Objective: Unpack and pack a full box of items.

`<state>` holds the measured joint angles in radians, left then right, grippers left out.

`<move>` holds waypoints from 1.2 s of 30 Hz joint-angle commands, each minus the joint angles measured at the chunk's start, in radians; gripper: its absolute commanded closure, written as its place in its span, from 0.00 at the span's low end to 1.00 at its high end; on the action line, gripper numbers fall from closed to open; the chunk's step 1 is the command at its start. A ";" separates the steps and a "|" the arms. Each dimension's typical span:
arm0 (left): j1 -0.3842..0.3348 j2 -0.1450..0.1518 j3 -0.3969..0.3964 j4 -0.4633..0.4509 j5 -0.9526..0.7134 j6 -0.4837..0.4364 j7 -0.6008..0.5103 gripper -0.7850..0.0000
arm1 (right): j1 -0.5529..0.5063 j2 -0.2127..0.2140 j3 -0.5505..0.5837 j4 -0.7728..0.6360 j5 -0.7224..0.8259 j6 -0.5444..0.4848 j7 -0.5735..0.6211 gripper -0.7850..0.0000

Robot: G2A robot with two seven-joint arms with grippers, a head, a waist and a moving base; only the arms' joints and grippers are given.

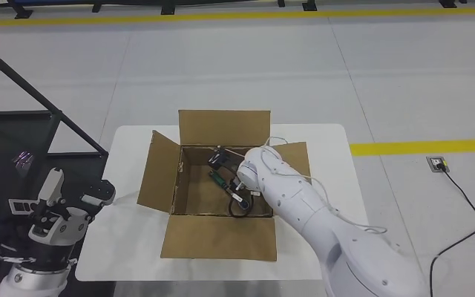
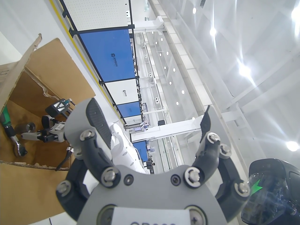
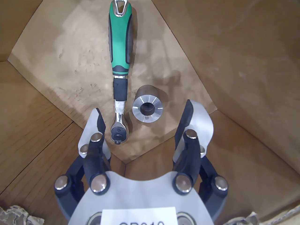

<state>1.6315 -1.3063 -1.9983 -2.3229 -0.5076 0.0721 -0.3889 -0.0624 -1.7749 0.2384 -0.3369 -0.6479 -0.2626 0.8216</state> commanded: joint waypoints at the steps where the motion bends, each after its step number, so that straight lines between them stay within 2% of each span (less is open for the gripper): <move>1: -0.001 0.001 0.001 0.001 0.001 0.000 0.001 0.00 | -0.001 -0.009 0.004 0.023 -0.001 -0.003 -0.009 0.17; 8: -0.002 0.004 0.003 0.000 0.000 -0.003 0.007 0.00 | -0.006 -0.039 0.013 0.079 -0.018 0.029 -0.048 0.18; 13: 0.011 0.006 0.004 -0.008 -0.009 -0.009 0.000 0.00 | -0.009 -0.053 0.026 0.107 -0.016 0.026 -0.071 0.11; 14: 0.015 0.006 0.003 -0.008 -0.010 -0.009 -0.007 0.00 | -0.008 -0.056 0.028 0.110 -0.018 0.023 -0.071 0.08; 15: 0.018 0.007 0.003 -0.007 -0.011 -0.009 -0.012 0.00 | -0.007 -0.058 0.030 0.114 -0.018 0.023 -0.069 0.00; 29: 0.020 0.007 0.004 -0.007 -0.012 -0.008 -0.016 0.00 | -0.001 -0.065 0.035 0.116 -0.018 0.035 -0.055 0.00; 36: 0.030 0.007 0.010 -0.012 -0.012 -0.034 -0.006 0.00 | -0.022 -0.058 0.045 0.099 -0.045 0.078 -0.123 0.00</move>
<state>1.6587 -1.2990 -1.9873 -2.3331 -0.5162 0.0451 -0.3976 -0.0835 -1.8339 0.2814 -0.2390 -0.6894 -0.1898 0.7064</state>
